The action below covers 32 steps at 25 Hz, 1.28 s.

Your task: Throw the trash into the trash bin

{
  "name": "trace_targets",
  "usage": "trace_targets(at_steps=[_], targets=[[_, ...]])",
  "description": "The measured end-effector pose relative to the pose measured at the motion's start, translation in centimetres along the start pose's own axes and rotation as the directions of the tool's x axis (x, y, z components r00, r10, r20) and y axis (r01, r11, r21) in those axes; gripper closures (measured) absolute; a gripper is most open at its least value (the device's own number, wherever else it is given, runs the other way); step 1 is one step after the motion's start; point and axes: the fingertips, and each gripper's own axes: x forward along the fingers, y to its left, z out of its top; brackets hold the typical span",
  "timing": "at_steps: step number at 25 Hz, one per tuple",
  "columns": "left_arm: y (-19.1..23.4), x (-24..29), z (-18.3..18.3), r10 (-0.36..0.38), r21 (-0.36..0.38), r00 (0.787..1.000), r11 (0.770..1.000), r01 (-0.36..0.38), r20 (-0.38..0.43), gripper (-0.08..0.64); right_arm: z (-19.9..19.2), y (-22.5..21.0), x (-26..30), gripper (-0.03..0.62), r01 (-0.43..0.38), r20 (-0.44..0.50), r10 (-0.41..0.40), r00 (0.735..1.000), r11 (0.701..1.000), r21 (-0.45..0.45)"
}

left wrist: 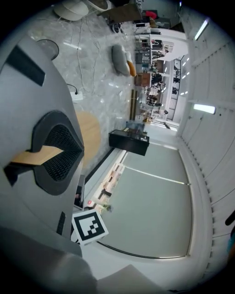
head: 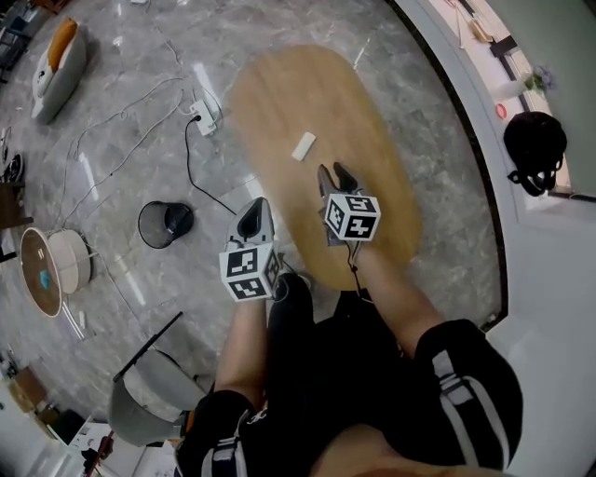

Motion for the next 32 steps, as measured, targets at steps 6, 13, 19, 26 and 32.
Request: trace_targets(at_steps=[6,13,19,26,32], targets=[[3.8,2.4,-3.6,0.02,-0.017,0.998,1.0,-0.021,-0.055,0.548,-5.6,-2.4,9.1,0.451,0.073,-0.13,-0.057,0.99,0.989,0.127],[8.4,2.5,-7.2,0.071,-0.052,0.992,0.996,-0.077,-0.107,0.548,-11.5,-4.9,18.0,0.426,0.171,-0.212,-0.123,0.969,0.96,0.223],[10.4,1.9,-9.9,0.093,-0.047,0.981,0.994,-0.103,-0.171,0.548,-14.2,-6.5,23.3,0.386,0.245,-0.263,-0.171,0.95,0.928,0.282],[10.0,1.6,-11.0,0.082,-0.052,0.977,0.994,-0.094,-0.195,0.548,-16.6,-7.0,24.9,0.415,0.289,-0.366,-0.187,0.912,0.924,0.248],[9.2,2.3,-9.1,0.061,-0.066,0.984,0.995,-0.073,-0.165,0.548,-14.2,-4.2,21.8,0.432,0.152,-0.303,-0.104,0.947,0.978,0.14]])
